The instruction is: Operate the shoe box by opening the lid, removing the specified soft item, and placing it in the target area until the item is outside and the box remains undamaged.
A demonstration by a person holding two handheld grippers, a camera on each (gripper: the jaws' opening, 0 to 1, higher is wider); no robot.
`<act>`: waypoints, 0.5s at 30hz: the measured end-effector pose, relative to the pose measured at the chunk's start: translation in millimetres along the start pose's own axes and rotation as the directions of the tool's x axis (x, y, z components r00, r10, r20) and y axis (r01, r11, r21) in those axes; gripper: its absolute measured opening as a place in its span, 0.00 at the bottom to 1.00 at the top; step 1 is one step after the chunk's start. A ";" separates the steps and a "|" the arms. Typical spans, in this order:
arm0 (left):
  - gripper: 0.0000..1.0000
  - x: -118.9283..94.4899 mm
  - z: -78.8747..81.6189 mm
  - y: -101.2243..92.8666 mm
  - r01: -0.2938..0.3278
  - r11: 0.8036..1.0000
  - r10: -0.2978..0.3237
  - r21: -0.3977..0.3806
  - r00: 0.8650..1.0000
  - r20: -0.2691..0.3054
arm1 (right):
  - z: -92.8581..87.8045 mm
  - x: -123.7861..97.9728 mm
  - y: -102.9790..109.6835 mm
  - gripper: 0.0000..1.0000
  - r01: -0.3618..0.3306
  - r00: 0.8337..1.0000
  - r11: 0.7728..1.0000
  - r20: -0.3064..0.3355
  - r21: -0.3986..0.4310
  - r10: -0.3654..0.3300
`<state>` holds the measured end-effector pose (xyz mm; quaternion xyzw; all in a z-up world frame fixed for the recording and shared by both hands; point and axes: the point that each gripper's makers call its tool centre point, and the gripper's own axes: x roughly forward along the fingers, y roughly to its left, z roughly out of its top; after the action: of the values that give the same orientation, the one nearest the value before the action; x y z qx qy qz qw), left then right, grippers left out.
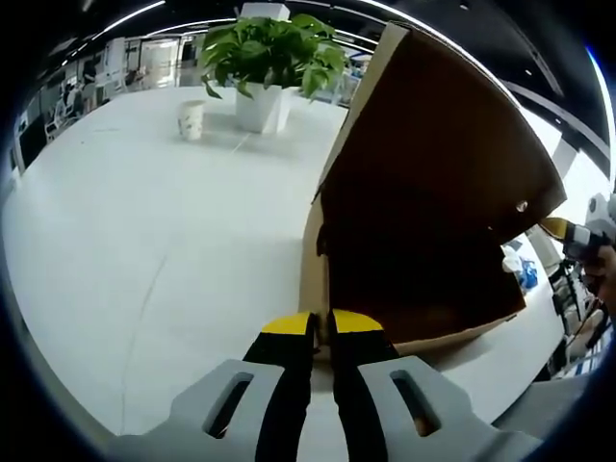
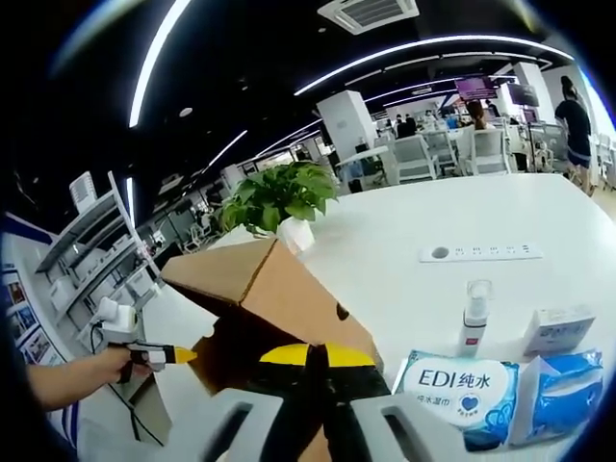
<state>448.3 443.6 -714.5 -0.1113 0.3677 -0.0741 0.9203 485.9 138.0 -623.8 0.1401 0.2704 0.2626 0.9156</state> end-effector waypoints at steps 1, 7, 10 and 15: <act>0.05 0.0 0.0 -0.1 0.000 1.000 0.000 0.001 1.000 0.000 | -1.0 0.3 -0.5 0.00 0.000 1.000 1.000 -0.001 -0.003 0.000; 0.05 0.6 0.5 0.3 0.001 1.000 -0.001 0.003 1.000 0.000 | -2.8 0.4 -1.4 0.00 0.001 1.000 1.000 -0.003 -0.003 -0.001; 0.05 0.8 0.8 0.6 0.001 1.000 -0.001 0.009 1.000 0.001 | -4.5 0.5 -1.4 0.00 -0.001 1.000 1.000 -0.007 -0.001 0.001; 0.05 0.8 1.4 0.6 0.002 1.000 -0.003 0.019 1.000 0.006 | -7.3 0.0 -1.9 0.00 -0.004 1.000 1.000 -0.015 -0.003 0.004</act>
<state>450.0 444.3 -714.2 -0.1033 0.3641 -0.0784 0.9223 482.6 137.3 -630.5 0.1374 0.2766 0.2657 0.9132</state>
